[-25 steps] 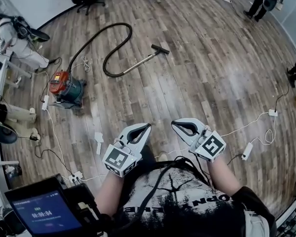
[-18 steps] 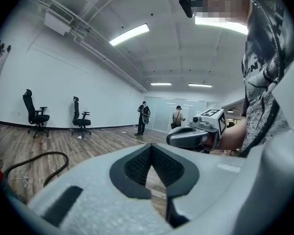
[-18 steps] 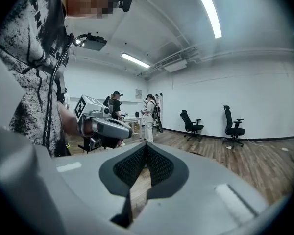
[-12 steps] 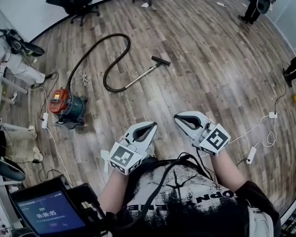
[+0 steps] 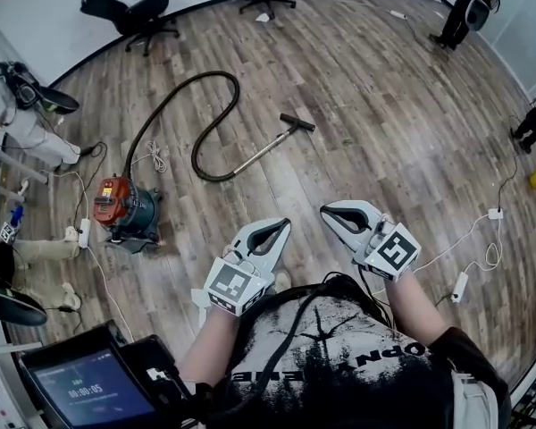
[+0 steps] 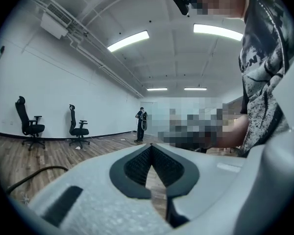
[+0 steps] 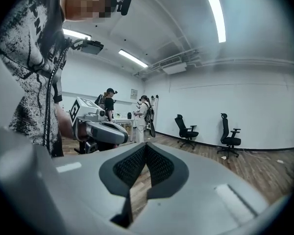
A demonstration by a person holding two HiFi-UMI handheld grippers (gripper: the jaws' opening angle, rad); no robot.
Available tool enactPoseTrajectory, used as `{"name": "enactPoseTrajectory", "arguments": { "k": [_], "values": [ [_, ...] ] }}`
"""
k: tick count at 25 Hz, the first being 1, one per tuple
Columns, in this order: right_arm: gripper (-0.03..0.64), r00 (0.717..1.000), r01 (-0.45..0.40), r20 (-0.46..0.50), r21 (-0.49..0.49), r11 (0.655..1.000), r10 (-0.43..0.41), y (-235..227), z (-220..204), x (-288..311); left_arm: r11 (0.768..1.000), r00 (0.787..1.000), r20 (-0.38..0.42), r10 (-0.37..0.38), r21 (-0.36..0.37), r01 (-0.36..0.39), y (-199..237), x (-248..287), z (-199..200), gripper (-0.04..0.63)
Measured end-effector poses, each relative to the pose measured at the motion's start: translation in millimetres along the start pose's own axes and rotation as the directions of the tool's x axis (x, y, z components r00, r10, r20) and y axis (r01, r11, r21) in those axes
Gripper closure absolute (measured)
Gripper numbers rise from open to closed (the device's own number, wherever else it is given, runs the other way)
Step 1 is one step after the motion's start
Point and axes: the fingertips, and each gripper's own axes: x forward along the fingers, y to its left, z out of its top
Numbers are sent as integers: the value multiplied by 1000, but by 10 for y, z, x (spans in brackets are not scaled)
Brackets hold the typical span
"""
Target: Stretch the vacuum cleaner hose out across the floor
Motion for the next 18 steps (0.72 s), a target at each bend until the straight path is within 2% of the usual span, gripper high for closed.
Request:
{"name": "enactPoseTrajectory", "arguments": {
  "k": [3,8,14,18],
  "values": [
    [611,1000,14,11,2,1000,-14,-94,37,57,1000,1000,-18,12,25,-11,89,6,4,594],
    [611,1000,-5,12,-74,997,6,-143,44,262,999,999,-15,43,2,-43,348,-62,-50,594],
    [611,1000,7,-3,-37,999,-7,-166,34,305,999,999,-20,43,-13,-43,423,-33,-129,594],
    [611,999,38,-9,-37,999,-38,-683,33,410,1000,999,-35,24,-19,-25,701,328,-127,594]
  ]
}}
